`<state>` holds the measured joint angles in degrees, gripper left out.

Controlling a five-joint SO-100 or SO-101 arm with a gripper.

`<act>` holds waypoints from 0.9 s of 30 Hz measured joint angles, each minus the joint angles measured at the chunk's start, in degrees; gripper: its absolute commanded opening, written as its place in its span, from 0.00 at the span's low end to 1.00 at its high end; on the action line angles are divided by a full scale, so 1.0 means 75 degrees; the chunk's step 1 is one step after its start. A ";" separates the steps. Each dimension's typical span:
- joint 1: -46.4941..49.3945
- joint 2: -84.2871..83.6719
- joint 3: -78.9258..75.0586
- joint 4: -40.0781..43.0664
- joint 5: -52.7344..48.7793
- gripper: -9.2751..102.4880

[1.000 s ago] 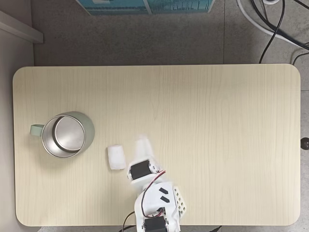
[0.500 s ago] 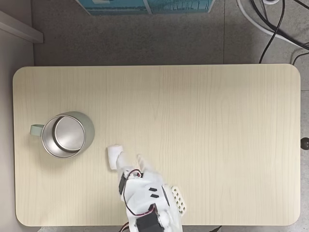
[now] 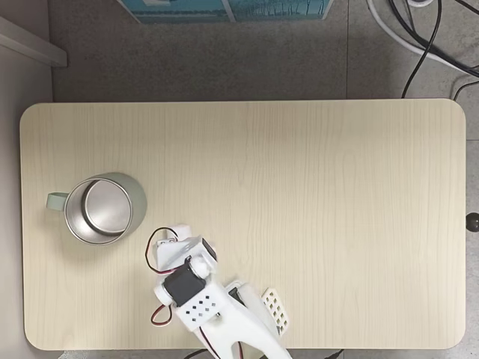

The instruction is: Grasp a dressing and put it in the cup.

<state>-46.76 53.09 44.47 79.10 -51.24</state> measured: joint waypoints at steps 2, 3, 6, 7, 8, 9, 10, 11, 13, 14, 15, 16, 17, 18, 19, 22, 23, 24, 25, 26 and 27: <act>-0.0152 0.0328 -0.0258 -0.0457 0.0070 0.29; -0.0176 0.0492 -0.0352 -0.0645 0.0105 0.29; -0.0410 0.0961 -0.0563 -0.1148 0.0258 0.29; -0.0539 0.1113 -0.0609 -0.1324 0.0328 0.29; -0.0609 0.1277 -0.0633 -0.1500 0.0422 0.29; -0.0645 0.1477 -0.0645 -0.1629 0.0504 0.29; -0.0738 0.1688 -0.0645 -0.1828 0.0633 0.29; -0.0879 0.1934 -0.0645 -0.1980 0.0703 0.29; -0.1020 0.2320 -0.0645 -0.2039 0.0750 0.29; -0.0996 0.2391 -0.0645 -0.2074 0.0797 0.29; -0.1008 0.2402 -0.0645 -0.2109 0.0855 0.29; -0.1090 0.2437 -0.0645 -0.2098 0.0855 0.29; -0.1148 0.2461 -0.0645 -0.2109 0.0844 0.28; -0.1137 0.2461 -0.0645 -0.2109 0.0844 0.27; -0.1078 0.2461 -0.0645 -0.2109 0.0867 0.26; -0.1172 0.2473 -0.0645 -0.2109 0.0879 0.14; -0.1195 0.2484 -0.0645 -0.2109 0.0879 0.10; -0.1195 0.2496 -0.0645 -0.2109 0.0891 0.08; -0.1172 0.2484 -0.0645 -0.2109 0.0937 0.08; -0.1172 0.2484 -0.0645 -0.2121 0.0973 0.08; -0.1195 0.2484 -0.0645 -0.2145 0.0973 0.08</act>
<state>-55.72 71.72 39.64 63.02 -43.95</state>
